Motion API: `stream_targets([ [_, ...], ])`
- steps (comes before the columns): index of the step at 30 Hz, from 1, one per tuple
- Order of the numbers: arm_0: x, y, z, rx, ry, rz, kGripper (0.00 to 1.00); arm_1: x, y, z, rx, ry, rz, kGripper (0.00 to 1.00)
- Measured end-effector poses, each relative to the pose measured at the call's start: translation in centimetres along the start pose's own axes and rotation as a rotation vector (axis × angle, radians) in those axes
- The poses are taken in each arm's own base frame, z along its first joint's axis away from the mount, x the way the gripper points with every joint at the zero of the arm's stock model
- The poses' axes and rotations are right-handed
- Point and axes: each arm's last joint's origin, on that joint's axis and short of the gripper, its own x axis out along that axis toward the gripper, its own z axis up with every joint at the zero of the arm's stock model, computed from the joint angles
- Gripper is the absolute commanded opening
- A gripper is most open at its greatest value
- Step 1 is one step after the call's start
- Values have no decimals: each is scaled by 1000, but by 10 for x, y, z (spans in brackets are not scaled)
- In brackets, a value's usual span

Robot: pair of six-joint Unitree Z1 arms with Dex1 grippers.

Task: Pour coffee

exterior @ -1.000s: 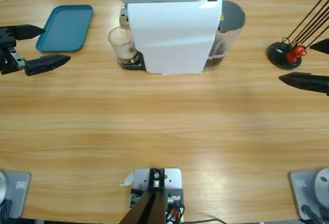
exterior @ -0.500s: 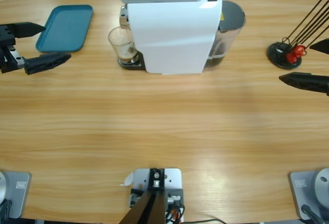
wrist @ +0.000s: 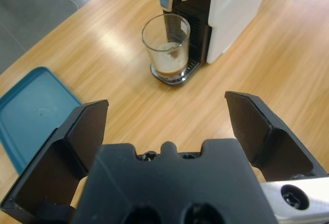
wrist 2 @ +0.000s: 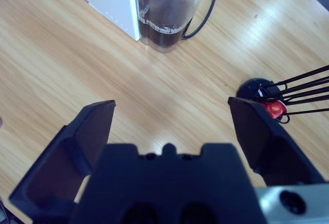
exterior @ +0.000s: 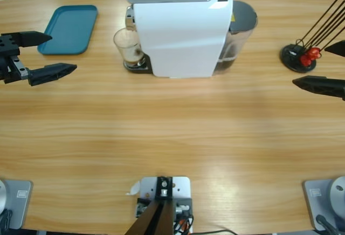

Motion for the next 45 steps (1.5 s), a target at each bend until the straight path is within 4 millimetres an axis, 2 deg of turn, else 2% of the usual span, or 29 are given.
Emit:
stream_targets([
  [9,2,0,0,-4,6,-4,1000,0,0,0,7,-2,3,1000],
  [13,7,3,7,-31,3,-16,1000,1,0,2,11,-12,2,1000],
  [19,26,12,24,-36,71,-53,1000,5,0,6,24,-22,4,1000],
  [24,44,17,26,7,122,-85,1000,10,0,10,24,-17,6,1000],
  [31,41,10,26,68,164,-240,1000,23,0,18,24,-16,19,1000],
  [35,41,15,43,62,141,-288,1000,27,0,19,24,-11,19,1000],
  [39,60,24,54,71,153,-308,1000,27,0,19,24,-12,19,1000],
  [45,84,31,44,128,223,-268,1000,27,0,18,24,-8,21,1000],
])
